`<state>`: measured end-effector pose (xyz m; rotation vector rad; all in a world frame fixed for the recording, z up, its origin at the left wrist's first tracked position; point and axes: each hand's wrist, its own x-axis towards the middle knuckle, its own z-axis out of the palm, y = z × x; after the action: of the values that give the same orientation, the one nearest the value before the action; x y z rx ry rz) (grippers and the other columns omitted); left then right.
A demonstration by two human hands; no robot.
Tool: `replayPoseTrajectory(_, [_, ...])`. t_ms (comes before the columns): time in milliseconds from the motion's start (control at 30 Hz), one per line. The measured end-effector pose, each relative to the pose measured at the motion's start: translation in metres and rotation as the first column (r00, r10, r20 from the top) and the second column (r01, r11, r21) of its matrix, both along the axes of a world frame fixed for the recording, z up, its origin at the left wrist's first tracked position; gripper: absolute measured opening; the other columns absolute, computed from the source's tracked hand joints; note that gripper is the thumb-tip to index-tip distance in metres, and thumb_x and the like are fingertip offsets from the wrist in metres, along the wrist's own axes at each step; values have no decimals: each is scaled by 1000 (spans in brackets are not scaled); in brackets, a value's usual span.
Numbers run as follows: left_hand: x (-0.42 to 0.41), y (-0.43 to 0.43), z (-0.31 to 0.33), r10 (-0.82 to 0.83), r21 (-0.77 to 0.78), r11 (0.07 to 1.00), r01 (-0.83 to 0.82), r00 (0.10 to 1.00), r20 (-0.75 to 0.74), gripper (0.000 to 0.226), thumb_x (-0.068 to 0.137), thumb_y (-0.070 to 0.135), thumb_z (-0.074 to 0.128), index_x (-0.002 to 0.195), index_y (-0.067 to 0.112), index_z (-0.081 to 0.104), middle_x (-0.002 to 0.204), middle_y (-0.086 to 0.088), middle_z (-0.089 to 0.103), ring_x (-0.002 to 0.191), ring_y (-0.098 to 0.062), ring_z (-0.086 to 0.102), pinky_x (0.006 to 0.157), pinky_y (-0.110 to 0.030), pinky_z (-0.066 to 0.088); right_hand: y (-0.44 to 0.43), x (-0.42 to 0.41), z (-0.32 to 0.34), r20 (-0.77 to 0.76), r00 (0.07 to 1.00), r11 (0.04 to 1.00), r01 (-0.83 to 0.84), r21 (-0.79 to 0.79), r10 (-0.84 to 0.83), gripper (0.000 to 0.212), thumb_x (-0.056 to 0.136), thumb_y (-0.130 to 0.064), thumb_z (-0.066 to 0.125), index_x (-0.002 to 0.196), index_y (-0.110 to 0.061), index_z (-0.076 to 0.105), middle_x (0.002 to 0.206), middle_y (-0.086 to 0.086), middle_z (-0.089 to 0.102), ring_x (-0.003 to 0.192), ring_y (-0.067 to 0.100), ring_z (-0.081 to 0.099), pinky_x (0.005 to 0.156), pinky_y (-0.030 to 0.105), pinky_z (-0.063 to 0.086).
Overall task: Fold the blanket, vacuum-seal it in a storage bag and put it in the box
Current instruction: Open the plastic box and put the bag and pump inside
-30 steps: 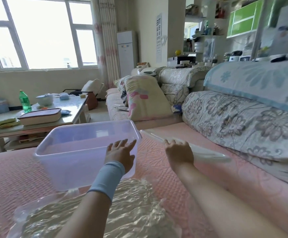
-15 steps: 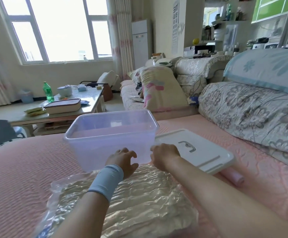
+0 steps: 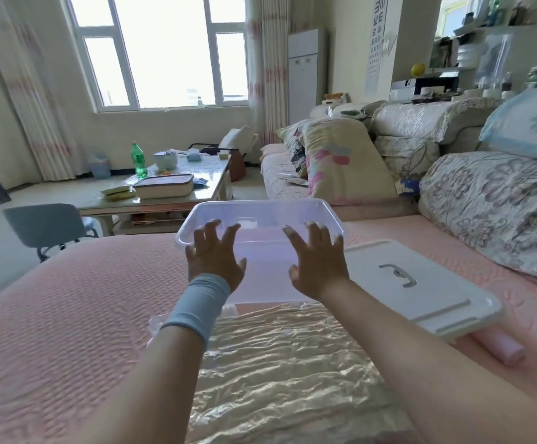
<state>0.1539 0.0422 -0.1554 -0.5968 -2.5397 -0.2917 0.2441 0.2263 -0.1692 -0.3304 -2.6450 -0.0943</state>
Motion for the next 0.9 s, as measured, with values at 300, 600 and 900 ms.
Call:
replayPoseTrajectory(300, [-17,-37,-13,-154,168,975,148,988,25,59,83,34,70,136,28,45,150,-4,30,138,-29,27,109,-50,36,6,-12,-15,18,993,990,-115,-78,117,89,77,-7,52,158,-23,18,165,19,-1,152,39,-5,119,66,-2])
replayPoseTrajectory(600, [14,-107,-38,149,-172,985,4,482,863,71,95,56,44,153,21,19,161,-8,15,145,-27,20,117,-38,15,-99,-35,-37,476,742,850,-238,-470,471,88,75,-61,69,152,-38,32,156,-2,38,140,23,40,113,39,34])
replayPoseTrajectory(900, [24,-132,-47,-22,86,967,-238,261,965,129,70,56,77,152,22,-16,161,-15,12,144,-33,24,112,-50,29,-98,-26,-44,540,693,813,-114,-572,477,94,60,-75,75,143,-46,43,150,-17,46,132,12,49,100,27,35])
